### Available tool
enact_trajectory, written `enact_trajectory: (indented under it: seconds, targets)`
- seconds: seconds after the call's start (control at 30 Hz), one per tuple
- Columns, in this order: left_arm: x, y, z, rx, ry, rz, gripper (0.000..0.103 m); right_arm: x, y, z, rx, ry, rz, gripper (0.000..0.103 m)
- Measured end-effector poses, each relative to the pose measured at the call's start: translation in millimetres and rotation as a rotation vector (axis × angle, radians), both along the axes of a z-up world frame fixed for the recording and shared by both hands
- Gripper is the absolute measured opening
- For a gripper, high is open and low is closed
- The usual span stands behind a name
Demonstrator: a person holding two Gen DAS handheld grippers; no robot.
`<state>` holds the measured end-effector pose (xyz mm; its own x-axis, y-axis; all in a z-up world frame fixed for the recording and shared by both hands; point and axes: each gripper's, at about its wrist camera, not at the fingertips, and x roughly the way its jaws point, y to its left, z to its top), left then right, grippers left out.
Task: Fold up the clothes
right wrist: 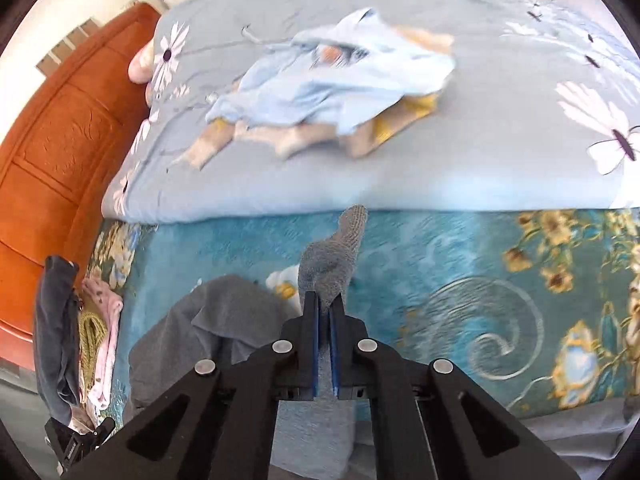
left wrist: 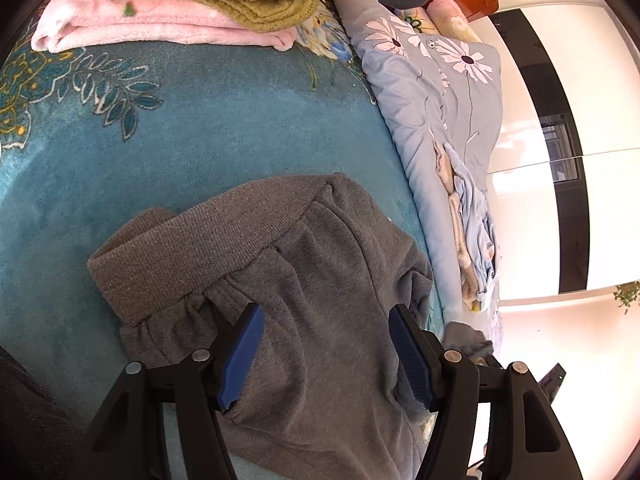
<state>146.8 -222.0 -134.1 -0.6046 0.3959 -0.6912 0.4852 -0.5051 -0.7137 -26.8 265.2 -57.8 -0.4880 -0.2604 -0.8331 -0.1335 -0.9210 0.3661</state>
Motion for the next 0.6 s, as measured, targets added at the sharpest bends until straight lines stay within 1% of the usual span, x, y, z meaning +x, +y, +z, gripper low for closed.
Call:
enact_trajectory:
  seconds: [0.03, 0.13, 0.17, 0.2, 0.3, 0.37, 0.4, 0.43, 0.5, 0.6]
  targets:
    - [-0.9, 1.3, 0.5, -0.007, -0.002, -0.005, 0.069, 5.1, 23.1, 9.9, 0.001, 0.031, -0.033, 0.004]
    - [-3.3, 4.7, 1.2, -0.021, -0.008, -0.016, 0.069, 37.3, 100.0, 38.9, -0.009, 0.150, -0.222, 0.004]
    - [-3.7, 5.2, 0.2, -0.017, -0.011, -0.017, 0.069, 49.0, 124.6, 42.1, 0.000, 0.166, -0.289, 0.004]
    - [-4.4, 5.1, -0.9, -0.013, -0.015, -0.019, 0.069, 58.5, 148.4, 40.1, 0.014, 0.160, -0.351, 0.004]
    - [-6.4, 6.2, -3.3, -0.013, -0.030, -0.024, 0.069, 82.0, 201.2, 13.8, 0.053, 0.061, -0.491, 0.004]
    - [-8.4, 8.3, -4.4, -0.020, -0.040, -0.028, 0.069, 101.4, 221.5, -10.1, 0.075, 0.000, -0.550, 0.004]
    - [-9.2, 9.1, -5.1, -0.023, -0.046, -0.030, 0.069, 110.8, 231.4, -22.4, 0.065, -0.036, -0.583, 0.004]
    - [-9.9, 9.9, -5.8, -0.026, -0.052, -0.033, 0.069, 120.2, 240.9, -34.5, 0.052, -0.070, -0.617, 0.004]
    - [-11.6, 11.2, -6.8, -0.031, -0.061, -0.037, 0.069, 138.9, 254.1, -55.7, -0.028, -0.109, -0.689, 0.004]
    - [-12.8, 12.9, -6.9, -0.043, -0.069, -0.044, 0.069, 147.5, 256.9, -71.8, -0.122, -0.115, -0.714, 0.004]
